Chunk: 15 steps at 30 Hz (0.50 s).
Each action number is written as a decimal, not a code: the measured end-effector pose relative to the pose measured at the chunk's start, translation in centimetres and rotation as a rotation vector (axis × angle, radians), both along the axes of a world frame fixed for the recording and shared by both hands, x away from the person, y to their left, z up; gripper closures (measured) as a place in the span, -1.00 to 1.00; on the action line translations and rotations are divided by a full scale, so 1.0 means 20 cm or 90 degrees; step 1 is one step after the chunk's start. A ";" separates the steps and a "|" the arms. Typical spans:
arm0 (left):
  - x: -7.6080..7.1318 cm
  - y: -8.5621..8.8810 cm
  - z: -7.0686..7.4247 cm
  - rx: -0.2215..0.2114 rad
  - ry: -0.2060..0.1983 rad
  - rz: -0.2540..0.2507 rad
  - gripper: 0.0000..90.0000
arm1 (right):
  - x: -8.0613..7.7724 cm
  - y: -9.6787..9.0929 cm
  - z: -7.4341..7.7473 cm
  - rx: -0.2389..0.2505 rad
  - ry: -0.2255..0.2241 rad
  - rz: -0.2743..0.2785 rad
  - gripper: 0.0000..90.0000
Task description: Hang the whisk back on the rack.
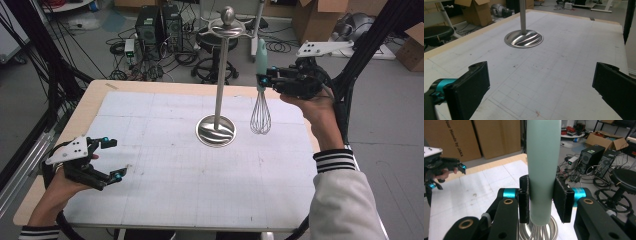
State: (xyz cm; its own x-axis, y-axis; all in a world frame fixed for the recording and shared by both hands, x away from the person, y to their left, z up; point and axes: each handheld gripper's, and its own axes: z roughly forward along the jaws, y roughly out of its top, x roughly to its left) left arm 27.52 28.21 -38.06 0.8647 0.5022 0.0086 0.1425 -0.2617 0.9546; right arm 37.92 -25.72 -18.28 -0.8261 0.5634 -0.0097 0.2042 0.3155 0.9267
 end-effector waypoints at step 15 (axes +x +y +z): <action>0.00 0.00 0.00 0.003 0.000 -0.001 -0.96 | 0.10 0.03 0.02 0.001 0.002 0.000 0.52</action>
